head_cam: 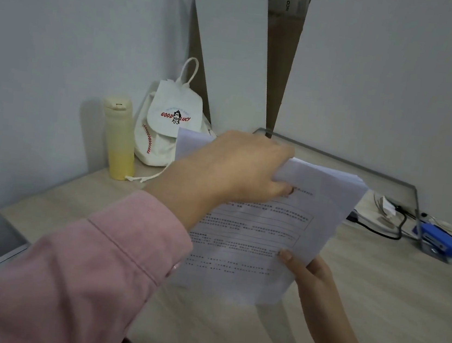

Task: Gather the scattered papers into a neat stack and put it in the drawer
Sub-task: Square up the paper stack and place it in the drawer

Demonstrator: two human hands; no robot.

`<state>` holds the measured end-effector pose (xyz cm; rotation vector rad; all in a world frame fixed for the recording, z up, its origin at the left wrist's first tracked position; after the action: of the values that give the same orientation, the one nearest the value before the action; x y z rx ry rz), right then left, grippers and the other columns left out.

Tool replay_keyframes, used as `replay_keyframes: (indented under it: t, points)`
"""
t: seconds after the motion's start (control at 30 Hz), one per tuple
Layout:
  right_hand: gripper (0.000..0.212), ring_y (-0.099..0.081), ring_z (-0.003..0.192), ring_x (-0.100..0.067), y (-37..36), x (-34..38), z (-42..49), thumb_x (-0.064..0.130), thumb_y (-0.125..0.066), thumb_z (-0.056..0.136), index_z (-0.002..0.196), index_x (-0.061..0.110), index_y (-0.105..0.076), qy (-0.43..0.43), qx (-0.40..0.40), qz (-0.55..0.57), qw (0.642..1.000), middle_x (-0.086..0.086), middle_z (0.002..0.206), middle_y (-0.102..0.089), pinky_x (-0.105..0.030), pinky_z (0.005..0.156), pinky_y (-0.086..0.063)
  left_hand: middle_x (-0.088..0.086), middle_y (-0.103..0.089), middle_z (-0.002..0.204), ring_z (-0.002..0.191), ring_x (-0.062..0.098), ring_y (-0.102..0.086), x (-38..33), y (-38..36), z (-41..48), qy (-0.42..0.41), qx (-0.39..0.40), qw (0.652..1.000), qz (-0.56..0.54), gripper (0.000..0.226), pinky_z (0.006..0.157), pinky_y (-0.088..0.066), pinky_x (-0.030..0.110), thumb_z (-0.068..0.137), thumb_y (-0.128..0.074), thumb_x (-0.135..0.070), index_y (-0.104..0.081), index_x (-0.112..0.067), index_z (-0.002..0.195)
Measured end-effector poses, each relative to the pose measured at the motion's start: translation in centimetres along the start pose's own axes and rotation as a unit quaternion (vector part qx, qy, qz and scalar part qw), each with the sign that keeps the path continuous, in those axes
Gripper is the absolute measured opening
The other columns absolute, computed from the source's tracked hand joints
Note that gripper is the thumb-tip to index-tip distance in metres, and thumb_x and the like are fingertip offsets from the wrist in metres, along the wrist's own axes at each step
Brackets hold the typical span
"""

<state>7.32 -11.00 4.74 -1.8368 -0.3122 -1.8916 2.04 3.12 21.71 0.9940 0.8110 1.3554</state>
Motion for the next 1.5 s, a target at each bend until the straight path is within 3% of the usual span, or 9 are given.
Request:
replay_keyframes:
  t: [0.13,0.33,0.47,0.57,0.8,1.07,1.23,1.4,1.5]
  points:
    - [0.024,-0.069,0.093,-0.006,0.6,-0.7,0.2,0.013,-0.058,0.086,0.108,0.021,-0.067,-0.018,0.018,-0.036,0.999,0.01,0.102,-0.074,-0.013,0.066,-0.054,-0.01,-0.041,0.069,0.073,0.014,-0.042,0.0,0.1,-0.6,-0.029,-0.009,0.999,-0.014,0.026,0.058,-0.027,0.029,0.094,-0.039,-0.041,-0.054,-0.025,0.107]
    - [0.034,-0.073,0.083,-0.014,4.8,-2.1,0.8,0.027,-0.07,0.07,0.101,0.012,-0.07,-0.084,-0.025,-0.145,0.986,0.001,0.093,-0.077,-0.02,0.065,-0.056,-0.018,-0.043,0.063,0.065,0.012,-0.045,3.8,1.0,-3.1,0.048,-0.131,0.979,-0.15,0.02,0.056,-0.032,0.024,0.091,-0.046,-0.042,-0.06,-0.031,0.099]
    - [0.034,-0.07,0.095,-0.018,6.9,0.9,1.9,0.022,-0.061,0.075,0.108,0.016,-0.065,-0.013,-0.056,-0.026,0.998,0.0,0.104,-0.074,-0.029,0.074,-0.059,-0.01,-0.068,0.082,0.078,0.009,-0.065,6.7,-1.8,-5.5,0.137,-0.19,0.898,-0.371,0.011,0.071,-0.051,0.029,0.086,-0.054,-0.041,-0.062,-0.032,0.089]
    - [0.033,-0.069,0.096,-0.014,6.2,3.4,2.5,0.021,-0.058,0.076,0.109,0.025,-0.061,0.028,-0.031,0.035,0.999,0.004,0.108,-0.072,-0.032,0.079,-0.059,-0.02,-0.069,0.079,0.076,-0.008,-0.066,7.3,-5.4,-7.3,0.201,-0.232,0.807,-0.504,0.011,0.064,-0.05,0.009,0.09,-0.055,-0.025,-0.06,-0.035,0.092]
    - [0.058,-0.071,0.09,-0.015,5.4,1.5,2.0,0.051,-0.077,0.054,0.103,0.021,-0.067,0.004,-0.029,-0.106,0.994,0.004,0.1,-0.075,-0.03,0.073,-0.053,-0.018,-0.073,0.083,0.077,-0.001,-0.068,7.7,-15.0,-13.7,0.349,-0.218,0.683,-0.603,0.018,0.065,-0.051,0.023,0.077,-0.058,-0.026,-0.064,-0.033,0.092]
    - [0.052,-0.069,0.097,-0.019,5.3,0.8,1.6,0.042,-0.074,0.061,0.108,0.021,-0.066,-0.022,0.008,-0.085,0.996,-0.001,0.11,-0.072,-0.037,0.083,-0.051,-0.024,-0.071,0.075,0.069,-0.01,-0.063,7.7,-15.4,-13.5,0.364,-0.238,0.664,-0.608,0.024,0.055,-0.047,0.007,0.071,-0.052,-0.027,-0.064,-0.024,0.092]
    - [0.078,-0.068,0.101,-0.02,5.7,-2.0,0.7,0.058,-0.083,0.041,0.108,0.021,-0.068,-0.071,0.025,-0.114,0.991,0.001,0.111,-0.072,-0.032,0.083,-0.057,-0.013,-0.073,0.084,0.089,0.01,-0.067,7.2,-17.7,-14.8,0.394,-0.191,0.654,-0.617,0.025,0.064,-0.05,0.021,0.068,-0.054,-0.029,-0.066,-0.027,0.091]
    - [0.048,-0.069,0.099,-0.018,6.3,-1.8,1.2,0.04,-0.079,0.058,0.101,0.02,-0.071,-0.061,0.016,-0.06,0.996,0.001,0.11,-0.072,-0.028,0.083,-0.057,-0.026,-0.071,0.08,0.074,-0.009,-0.063,7.6,-16.7,-14.2,0.364,-0.206,0.664,-0.62,0.02,0.061,-0.05,0.009,0.071,-0.055,-0.03,-0.065,-0.033,0.088]
    - [0.063,-0.069,0.098,-0.019,6.1,-2.8,0.8,0.05,-0.084,0.047,0.101,0.021,-0.071,-0.079,0.012,-0.082,0.993,0.001,0.109,-0.073,-0.024,0.075,-0.058,-0.014,-0.074,0.088,0.084,0.005,-0.067,7.5,-18.1,-15.0,0.378,-0.147,0.664,-0.628,0.031,0.069,-0.053,0.023,0.06,-0.057,-0.043,-0.067,-0.033,0.088]
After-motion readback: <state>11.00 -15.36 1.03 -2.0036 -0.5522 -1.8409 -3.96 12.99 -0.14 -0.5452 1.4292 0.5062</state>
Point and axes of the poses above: each hand's wrist, its own z-axis towards the middle knuckle, its own y-axis out of the back of the hand, x = y × z, the point moved 4 cm from there along z, towards the middle knuckle
